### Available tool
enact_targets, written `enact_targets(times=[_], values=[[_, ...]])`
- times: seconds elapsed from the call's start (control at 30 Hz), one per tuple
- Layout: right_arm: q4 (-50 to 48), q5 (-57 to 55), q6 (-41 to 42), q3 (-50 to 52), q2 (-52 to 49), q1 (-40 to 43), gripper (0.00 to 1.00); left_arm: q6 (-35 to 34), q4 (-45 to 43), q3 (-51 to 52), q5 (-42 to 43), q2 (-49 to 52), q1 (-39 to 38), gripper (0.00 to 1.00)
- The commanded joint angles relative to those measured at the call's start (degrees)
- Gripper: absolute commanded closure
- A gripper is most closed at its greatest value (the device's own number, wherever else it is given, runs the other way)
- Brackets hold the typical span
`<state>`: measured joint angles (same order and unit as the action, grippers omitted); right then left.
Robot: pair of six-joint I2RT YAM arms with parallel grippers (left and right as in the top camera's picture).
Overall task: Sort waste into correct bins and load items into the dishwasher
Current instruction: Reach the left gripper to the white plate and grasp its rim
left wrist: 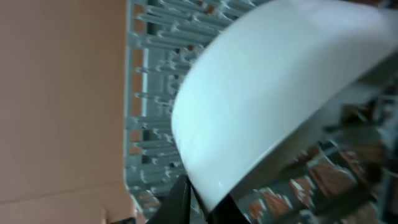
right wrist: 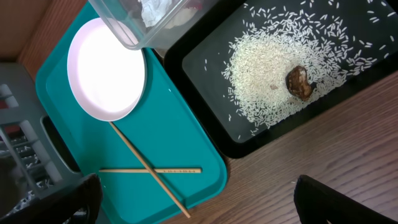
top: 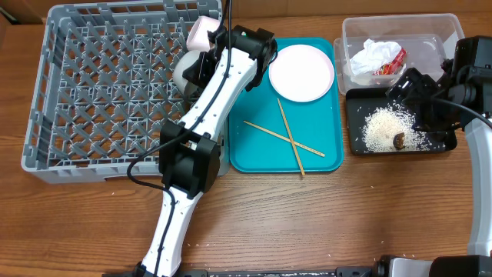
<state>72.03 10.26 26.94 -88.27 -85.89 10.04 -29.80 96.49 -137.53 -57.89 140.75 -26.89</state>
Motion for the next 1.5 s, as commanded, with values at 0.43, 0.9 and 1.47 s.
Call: enact_targets(times=[0.43, 0.9, 1.47], values=[[-0.17, -0.37, -0.35, -0.85, 0.26, 0.11, 0.00, 17.53, -13.16, 0.17, 34.40, 1.22, -0.50, 0.41], [-0.17, -0.37, -0.35, -0.85, 0.26, 0.11, 0.00, 25.94, -19.56, -17.81, 59.80, -0.09, -0.46, 0.16], [-0.17, -0.37, -0.33, -0.85, 0.26, 0.11, 0.00, -3.78, -34.86, -11.74, 54.45, 11.08, -0.85, 0.44]])
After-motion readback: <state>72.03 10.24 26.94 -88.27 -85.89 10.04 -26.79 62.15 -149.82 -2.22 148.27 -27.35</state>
